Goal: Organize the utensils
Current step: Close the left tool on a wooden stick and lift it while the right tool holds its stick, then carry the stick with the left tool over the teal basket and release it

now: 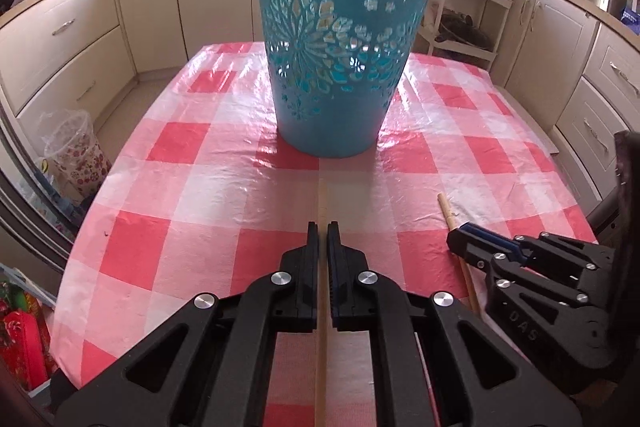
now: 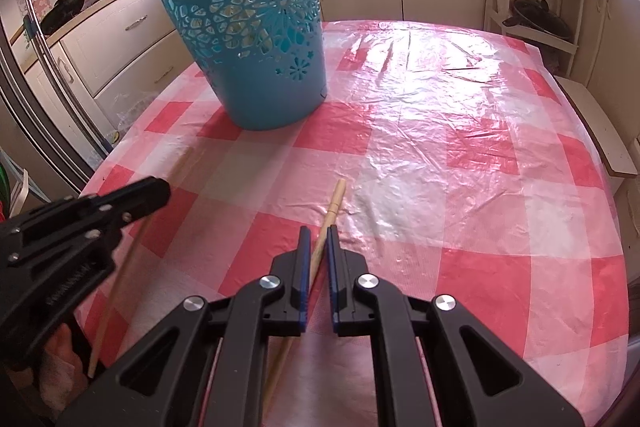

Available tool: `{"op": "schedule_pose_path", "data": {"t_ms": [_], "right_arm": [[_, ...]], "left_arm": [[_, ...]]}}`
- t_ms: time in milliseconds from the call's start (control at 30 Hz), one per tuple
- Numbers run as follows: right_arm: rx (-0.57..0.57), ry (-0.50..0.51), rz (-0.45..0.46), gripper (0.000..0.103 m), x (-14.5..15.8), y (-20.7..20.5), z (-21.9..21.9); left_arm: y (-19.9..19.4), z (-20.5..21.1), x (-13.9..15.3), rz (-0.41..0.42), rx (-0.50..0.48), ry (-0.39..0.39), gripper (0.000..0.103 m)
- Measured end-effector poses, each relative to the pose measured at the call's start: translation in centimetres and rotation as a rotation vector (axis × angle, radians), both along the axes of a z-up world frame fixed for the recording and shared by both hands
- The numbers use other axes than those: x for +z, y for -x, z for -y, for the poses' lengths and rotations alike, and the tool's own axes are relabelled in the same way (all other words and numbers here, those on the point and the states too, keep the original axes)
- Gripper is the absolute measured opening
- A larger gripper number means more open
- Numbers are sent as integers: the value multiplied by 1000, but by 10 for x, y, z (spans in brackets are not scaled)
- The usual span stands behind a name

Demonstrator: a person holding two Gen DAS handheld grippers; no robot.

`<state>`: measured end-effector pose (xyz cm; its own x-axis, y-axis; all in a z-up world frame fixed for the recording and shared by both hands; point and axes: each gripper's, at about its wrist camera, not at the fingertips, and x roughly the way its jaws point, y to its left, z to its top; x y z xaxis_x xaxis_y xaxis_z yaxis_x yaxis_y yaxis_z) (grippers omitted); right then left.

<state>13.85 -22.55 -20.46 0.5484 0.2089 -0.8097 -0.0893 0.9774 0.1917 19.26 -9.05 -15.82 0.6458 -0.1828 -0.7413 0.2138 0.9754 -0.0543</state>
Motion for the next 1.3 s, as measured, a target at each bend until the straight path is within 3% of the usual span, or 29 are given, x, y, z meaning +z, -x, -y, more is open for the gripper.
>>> {"op": "schedule_pose_path", "data": {"t_ms": [333, 533, 767, 1000, 1300], "right_arm": [[-23, -8, 2, 8, 0, 2, 1], [-82, -141, -9, 6, -3, 7, 19], [-145, -376, -16, 6, -10, 14, 43], [-135, -534, 140, 5, 31, 26, 53], [-126, -600, 244, 5, 53, 28, 60]], "left_arm": [[50, -15, 70, 180, -6, 34, 4], [83, -30, 97, 237, -6, 88, 4], [99, -56, 130, 292, 10, 185, 4], [100, -69, 157, 351, 30, 225, 4], [42, -53, 189, 418, 15, 277, 4]]}}
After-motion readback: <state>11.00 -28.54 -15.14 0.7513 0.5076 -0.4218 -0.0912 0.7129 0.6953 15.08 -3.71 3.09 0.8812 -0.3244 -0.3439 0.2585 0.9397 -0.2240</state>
